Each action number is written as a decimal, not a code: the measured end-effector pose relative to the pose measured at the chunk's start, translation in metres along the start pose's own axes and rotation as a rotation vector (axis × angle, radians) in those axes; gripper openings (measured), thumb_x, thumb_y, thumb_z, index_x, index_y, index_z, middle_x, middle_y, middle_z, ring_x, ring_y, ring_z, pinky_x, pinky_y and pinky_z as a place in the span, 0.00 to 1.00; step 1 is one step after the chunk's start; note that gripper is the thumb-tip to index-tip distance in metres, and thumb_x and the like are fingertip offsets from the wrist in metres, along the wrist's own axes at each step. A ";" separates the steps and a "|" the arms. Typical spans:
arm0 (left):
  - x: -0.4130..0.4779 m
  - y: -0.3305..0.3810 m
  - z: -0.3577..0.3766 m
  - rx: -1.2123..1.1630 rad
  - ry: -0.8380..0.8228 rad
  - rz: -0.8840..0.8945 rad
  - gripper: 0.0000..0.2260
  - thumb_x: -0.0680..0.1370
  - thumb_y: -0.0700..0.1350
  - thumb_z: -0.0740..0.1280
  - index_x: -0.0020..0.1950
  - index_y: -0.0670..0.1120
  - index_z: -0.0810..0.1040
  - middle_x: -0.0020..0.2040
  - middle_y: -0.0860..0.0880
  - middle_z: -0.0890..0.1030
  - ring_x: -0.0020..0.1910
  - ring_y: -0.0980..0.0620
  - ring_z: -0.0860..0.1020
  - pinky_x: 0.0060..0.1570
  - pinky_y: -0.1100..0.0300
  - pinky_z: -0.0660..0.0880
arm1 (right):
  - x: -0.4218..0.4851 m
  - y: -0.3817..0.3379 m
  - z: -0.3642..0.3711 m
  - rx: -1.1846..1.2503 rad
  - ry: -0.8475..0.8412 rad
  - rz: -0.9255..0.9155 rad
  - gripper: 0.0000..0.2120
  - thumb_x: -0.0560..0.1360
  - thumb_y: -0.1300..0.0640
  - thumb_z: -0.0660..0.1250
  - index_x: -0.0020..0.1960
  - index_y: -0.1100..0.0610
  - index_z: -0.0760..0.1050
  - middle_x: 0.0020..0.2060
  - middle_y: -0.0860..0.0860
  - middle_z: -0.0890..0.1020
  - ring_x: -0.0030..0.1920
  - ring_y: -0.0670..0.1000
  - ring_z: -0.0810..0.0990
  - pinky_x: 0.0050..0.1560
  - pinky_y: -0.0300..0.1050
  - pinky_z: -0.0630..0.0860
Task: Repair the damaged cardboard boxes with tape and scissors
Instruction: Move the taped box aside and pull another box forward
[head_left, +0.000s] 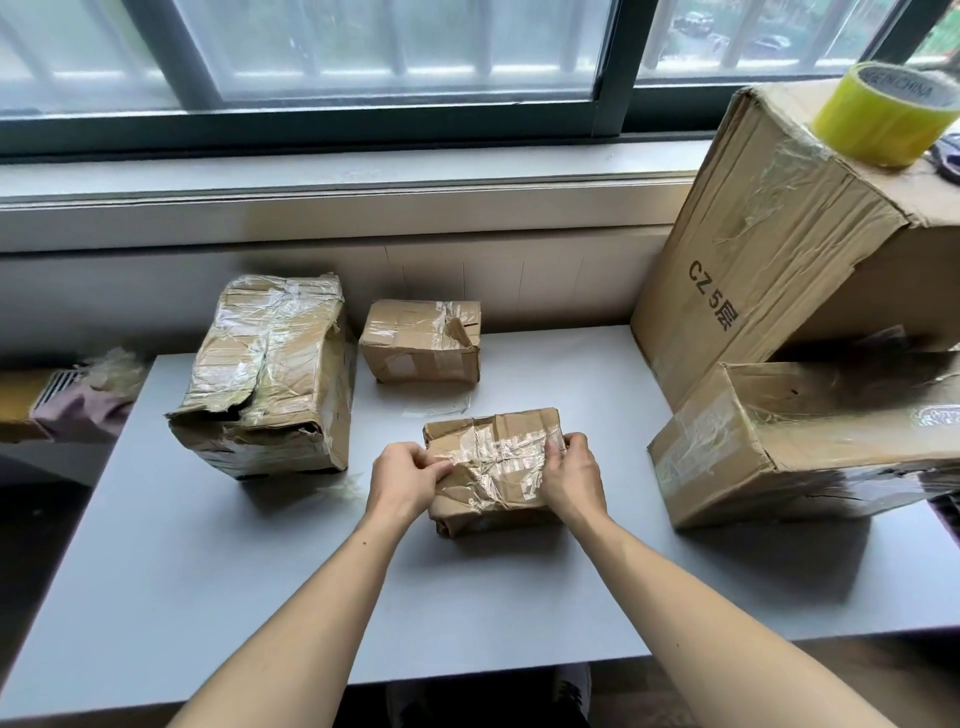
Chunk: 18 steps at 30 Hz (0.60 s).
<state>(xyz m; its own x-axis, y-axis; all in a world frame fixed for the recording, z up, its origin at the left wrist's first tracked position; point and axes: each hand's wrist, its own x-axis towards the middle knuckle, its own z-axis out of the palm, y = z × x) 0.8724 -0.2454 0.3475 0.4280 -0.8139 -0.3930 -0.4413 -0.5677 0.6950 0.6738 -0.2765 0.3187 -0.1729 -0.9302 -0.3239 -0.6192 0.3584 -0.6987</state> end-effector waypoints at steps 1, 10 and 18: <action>0.000 -0.001 0.000 -0.035 -0.008 -0.009 0.11 0.73 0.44 0.77 0.34 0.43 0.77 0.34 0.51 0.81 0.34 0.56 0.76 0.33 0.64 0.69 | 0.000 0.000 0.000 0.015 0.002 0.009 0.15 0.85 0.51 0.55 0.57 0.64 0.68 0.54 0.62 0.78 0.55 0.63 0.76 0.48 0.50 0.67; -0.001 -0.007 0.006 -0.074 0.020 -0.006 0.10 0.75 0.44 0.74 0.38 0.43 0.77 0.39 0.50 0.81 0.40 0.53 0.77 0.37 0.60 0.69 | -0.001 0.001 0.002 0.084 0.035 0.056 0.17 0.85 0.50 0.55 0.50 0.64 0.70 0.38 0.55 0.76 0.42 0.59 0.74 0.40 0.48 0.64; -0.016 -0.006 0.017 -0.216 0.162 -0.007 0.11 0.77 0.42 0.71 0.54 0.44 0.71 0.41 0.49 0.77 0.41 0.51 0.76 0.43 0.60 0.67 | -0.002 0.002 0.002 0.136 0.052 0.080 0.18 0.85 0.49 0.56 0.50 0.65 0.71 0.36 0.53 0.75 0.42 0.58 0.74 0.40 0.47 0.63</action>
<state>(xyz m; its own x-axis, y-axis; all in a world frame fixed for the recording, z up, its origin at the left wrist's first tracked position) 0.8547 -0.2309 0.3396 0.5588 -0.7696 -0.3089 -0.2666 -0.5194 0.8119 0.6740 -0.2738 0.3168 -0.2585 -0.9000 -0.3509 -0.4931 0.4353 -0.7532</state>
